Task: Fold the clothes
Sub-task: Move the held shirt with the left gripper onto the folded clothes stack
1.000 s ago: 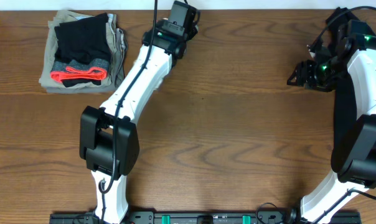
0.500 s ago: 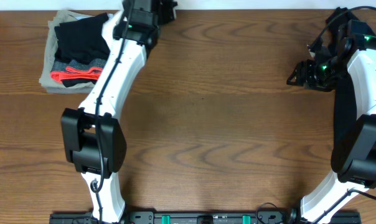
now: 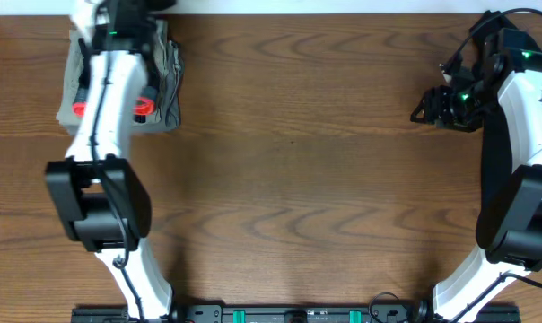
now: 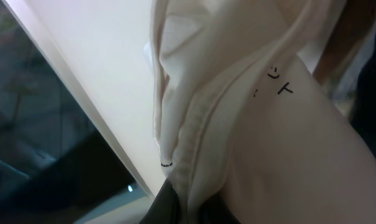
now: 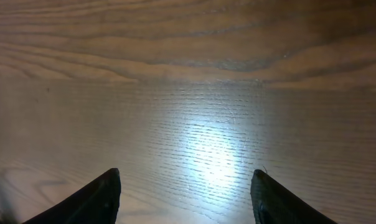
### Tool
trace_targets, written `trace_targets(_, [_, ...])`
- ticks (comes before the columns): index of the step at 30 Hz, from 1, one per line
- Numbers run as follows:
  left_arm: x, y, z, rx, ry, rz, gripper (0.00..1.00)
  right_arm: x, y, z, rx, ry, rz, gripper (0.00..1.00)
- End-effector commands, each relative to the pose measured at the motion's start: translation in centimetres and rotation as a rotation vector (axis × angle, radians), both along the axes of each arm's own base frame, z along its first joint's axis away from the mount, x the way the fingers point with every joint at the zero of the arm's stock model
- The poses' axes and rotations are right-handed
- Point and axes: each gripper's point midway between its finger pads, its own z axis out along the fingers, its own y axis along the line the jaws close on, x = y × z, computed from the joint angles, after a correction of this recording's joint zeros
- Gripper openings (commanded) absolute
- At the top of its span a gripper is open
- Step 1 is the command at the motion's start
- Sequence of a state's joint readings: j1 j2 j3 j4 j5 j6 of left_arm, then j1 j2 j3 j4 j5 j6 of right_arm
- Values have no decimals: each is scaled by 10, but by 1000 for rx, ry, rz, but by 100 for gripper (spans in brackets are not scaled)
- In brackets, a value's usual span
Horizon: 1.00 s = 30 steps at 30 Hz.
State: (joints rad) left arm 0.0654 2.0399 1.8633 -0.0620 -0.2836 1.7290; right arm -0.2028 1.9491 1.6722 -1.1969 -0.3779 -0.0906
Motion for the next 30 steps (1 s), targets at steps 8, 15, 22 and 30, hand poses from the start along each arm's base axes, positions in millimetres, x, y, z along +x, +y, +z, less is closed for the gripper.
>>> trace_targets(8, [-10, 24, 14, -126, -7, -298, 6, -1, 18, 2, 21, 8, 7, 65])
trace_targets(15, [-26, 16, -31, -211, 158, -316, 6, -1, 21, 2, 20, 8, 16, 66])
trace_targets(22, [-47, 15, -64, -272, 302, -293, 6, -1, 21, 2, 20, 8, 17, 66])
trace_targets(30, [-84, 12, -102, -340, 509, -243, 6, 0, 21, 2, 20, 5, 16, 66])
